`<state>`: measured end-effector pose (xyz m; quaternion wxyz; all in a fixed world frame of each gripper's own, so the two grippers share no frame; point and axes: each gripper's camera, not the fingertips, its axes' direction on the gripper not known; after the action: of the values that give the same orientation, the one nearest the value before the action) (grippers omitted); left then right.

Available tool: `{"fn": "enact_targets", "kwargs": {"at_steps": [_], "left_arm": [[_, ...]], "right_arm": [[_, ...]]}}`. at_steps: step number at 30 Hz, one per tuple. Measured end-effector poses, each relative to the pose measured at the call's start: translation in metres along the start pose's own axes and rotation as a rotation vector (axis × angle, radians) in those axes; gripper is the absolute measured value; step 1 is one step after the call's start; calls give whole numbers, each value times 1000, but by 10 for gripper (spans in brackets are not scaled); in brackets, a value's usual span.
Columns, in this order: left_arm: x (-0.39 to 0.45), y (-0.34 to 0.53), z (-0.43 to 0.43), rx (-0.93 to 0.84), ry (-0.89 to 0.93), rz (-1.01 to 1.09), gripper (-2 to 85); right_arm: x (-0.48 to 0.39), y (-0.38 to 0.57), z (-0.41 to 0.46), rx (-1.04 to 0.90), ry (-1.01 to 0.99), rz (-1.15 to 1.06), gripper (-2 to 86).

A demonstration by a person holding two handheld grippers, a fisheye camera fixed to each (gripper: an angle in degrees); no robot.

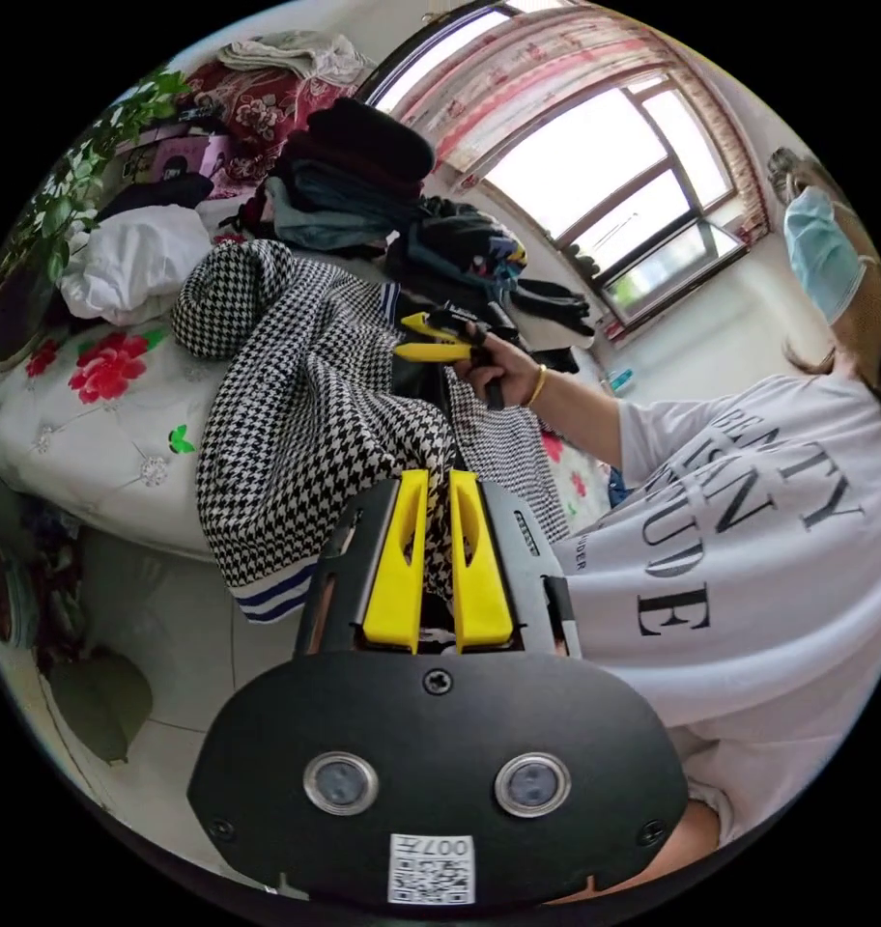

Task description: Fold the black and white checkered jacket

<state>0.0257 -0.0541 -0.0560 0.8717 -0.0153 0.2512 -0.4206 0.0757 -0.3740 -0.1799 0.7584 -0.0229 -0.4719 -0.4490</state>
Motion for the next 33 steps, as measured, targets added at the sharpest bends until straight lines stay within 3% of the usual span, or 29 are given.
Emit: {"fn": "enact_targets", "kwargs": {"at_steps": [3,7,11,14,17,21,23,26,30,33], "left_arm": [[-18,2,-25,114,113,-30,32],[-44,20,-72,470,328,-68,9],[-55,25,-83,603,483,-16,0],[-53,16,-73,534,510,28,-2],[-39,6,-56,377,459,79,-1],[-8,-12,2,65,325,127,5],[1,-16,40,-26,278,105,11],[13,-14,113,-135,250,108,28],[23,9,222,-402,151,108,70],[37,22,225,-372,88,134,83]], "right_arm": [[4,-8,8,-22,18,13,107],[-5,-6,7,-34,18,-14,103],[7,-8,6,14,-29,77,87],[15,-20,13,72,-142,135,55],[-19,-29,-5,177,-46,36,19],[-105,-16,-68,305,198,-303,5],[-126,-5,-82,285,391,-365,5],[-108,4,-78,242,588,-290,10],[-30,21,-42,131,830,2,31],[-38,75,-34,185,756,-53,43]]}}
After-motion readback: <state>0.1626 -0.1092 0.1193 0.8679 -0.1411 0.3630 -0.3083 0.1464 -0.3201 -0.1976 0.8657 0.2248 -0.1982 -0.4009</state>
